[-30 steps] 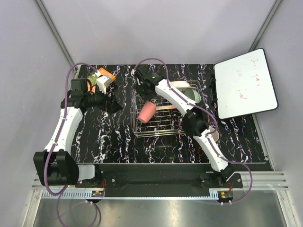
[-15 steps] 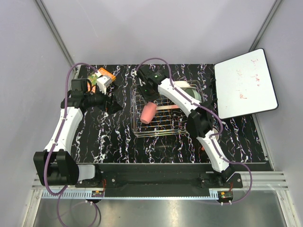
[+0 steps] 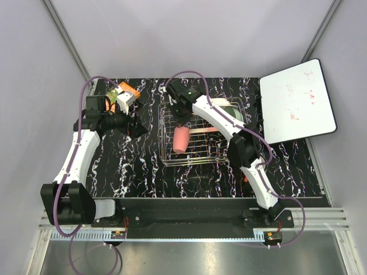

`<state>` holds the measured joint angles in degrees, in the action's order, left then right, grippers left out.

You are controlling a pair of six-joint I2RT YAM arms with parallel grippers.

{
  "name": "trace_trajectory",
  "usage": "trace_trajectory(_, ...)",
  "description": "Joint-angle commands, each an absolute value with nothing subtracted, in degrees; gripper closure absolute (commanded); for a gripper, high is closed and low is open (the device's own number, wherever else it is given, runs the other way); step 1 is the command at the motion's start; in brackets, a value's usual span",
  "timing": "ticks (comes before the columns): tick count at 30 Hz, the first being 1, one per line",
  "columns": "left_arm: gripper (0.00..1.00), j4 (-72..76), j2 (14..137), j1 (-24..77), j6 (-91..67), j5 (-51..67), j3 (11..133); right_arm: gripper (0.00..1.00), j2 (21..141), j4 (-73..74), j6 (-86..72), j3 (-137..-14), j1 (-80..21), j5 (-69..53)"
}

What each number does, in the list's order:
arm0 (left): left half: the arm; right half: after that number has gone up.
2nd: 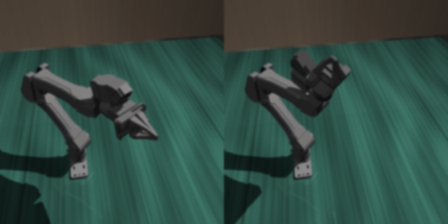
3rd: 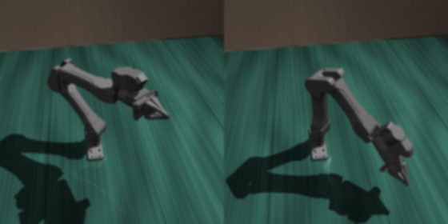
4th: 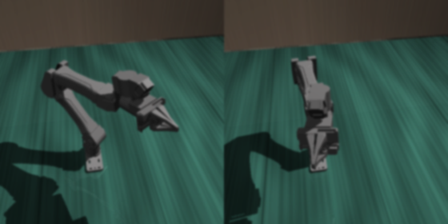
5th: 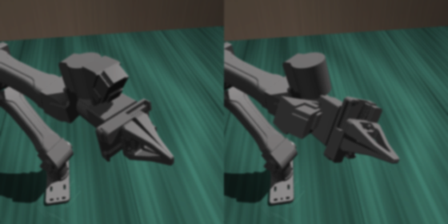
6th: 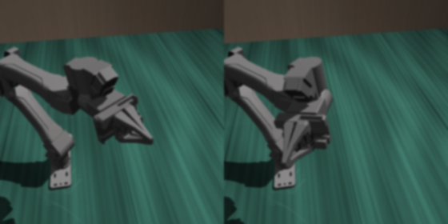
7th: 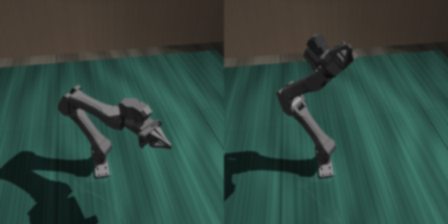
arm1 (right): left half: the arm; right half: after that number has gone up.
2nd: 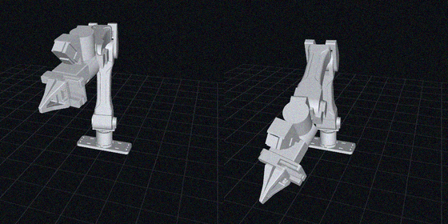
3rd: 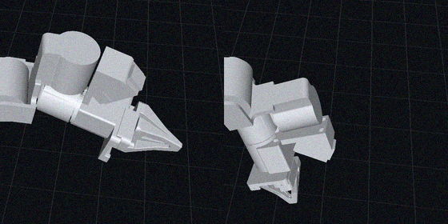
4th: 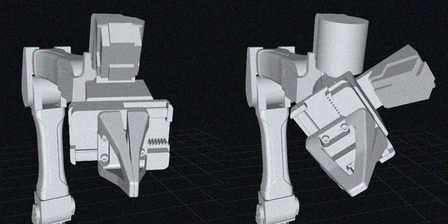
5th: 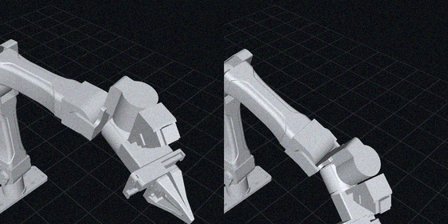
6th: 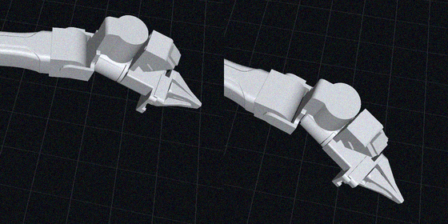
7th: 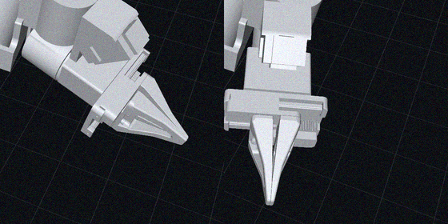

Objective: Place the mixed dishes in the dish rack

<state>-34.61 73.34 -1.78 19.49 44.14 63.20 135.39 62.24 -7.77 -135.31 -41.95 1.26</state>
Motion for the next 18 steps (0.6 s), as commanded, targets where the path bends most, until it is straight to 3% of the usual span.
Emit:
trace_trajectory(1, 0.01, -33.0, 72.1, -2.0, 20.6, 43.9, 63.5, 0.77, 131.2, 64.5, -6.0, -132.1, -42.1, 0.2)
trace_trajectory(5, 0.01, -33.0, 72.2, -2.0, 20.6, 43.8, 63.7, 0.61, 130.3, 64.2, -5.4, -130.7, -42.0, -2.3)
trace_trajectory(9, 0.01, -33.0, 72.3, -2.1, 21.1, 43.5, 63.8, 0.6, 129.2, 63.5, -4.4, -128.2, -42.0, -4.0)
trace_trajectory(14, 0.01, -33.0, 72.2, -2.1, 21.6, 42.7, 63.6, 0.72, 129.3, 63.2, -4.0, -126.9, -41.9, -7.0)
trace_trajectory(18, 0.01, -33.3, 72.2, -2.3, 22.3, 42.4, 63.8, 0.74, 128.3, 62.9, -2.9, -124.5, -41.9, -10.5)
